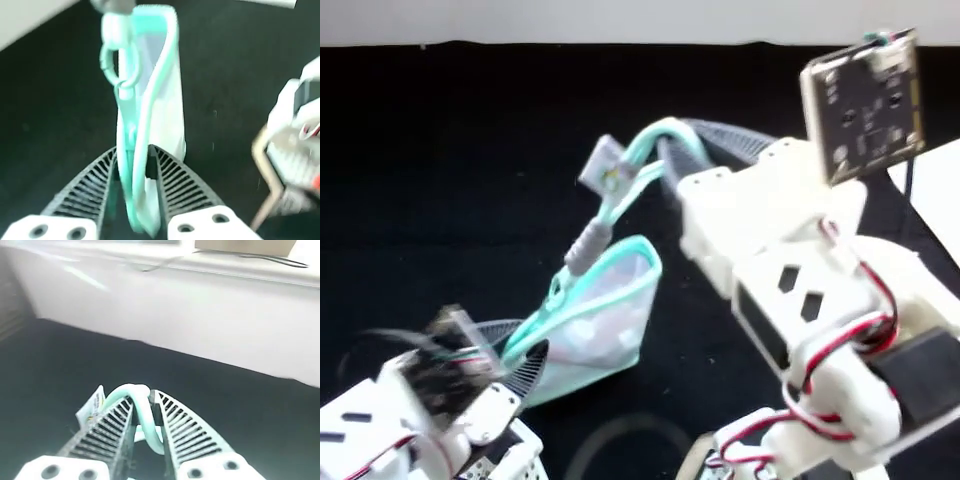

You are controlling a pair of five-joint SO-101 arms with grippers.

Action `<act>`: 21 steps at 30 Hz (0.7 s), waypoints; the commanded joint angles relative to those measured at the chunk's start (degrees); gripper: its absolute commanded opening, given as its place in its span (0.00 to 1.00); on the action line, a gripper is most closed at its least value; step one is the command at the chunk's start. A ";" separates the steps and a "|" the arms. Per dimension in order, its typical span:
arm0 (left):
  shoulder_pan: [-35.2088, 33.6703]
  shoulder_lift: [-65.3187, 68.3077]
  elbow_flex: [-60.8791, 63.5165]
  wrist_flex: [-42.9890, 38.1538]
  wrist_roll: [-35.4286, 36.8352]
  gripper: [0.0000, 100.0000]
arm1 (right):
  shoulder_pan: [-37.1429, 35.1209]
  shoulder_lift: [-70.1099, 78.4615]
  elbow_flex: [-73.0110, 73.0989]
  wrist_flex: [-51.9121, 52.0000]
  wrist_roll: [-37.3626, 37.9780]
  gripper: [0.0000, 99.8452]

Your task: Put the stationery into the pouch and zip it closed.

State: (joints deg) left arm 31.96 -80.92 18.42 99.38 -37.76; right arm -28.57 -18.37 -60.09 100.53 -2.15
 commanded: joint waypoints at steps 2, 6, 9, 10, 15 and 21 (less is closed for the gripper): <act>-3.74 0.13 -6.46 0.62 0.09 0.01 | 9.45 -0.22 -1.98 0.66 1.76 0.01; -5.32 0.04 -8.22 1.05 0.09 0.01 | 13.85 -0.22 -1.98 0.66 3.96 0.01; -6.64 -0.13 -9.89 1.05 0.09 0.01 | 17.27 -0.13 -1.27 0.66 4.66 0.01; -7.25 -0.13 -10.68 1.05 0.09 0.01 | 18.68 -0.13 0.04 0.66 4.66 0.01; -10.51 -0.13 -17.01 1.05 0.09 0.01 | 22.55 -0.13 12.18 0.57 4.66 0.01; -13.85 -0.13 -22.55 1.05 0.09 0.01 | 22.90 -0.13 25.71 -1.80 4.66 0.01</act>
State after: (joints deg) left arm 20.00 -80.40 0.04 100.26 -37.67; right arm -8.53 -18.55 -38.99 100.53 2.33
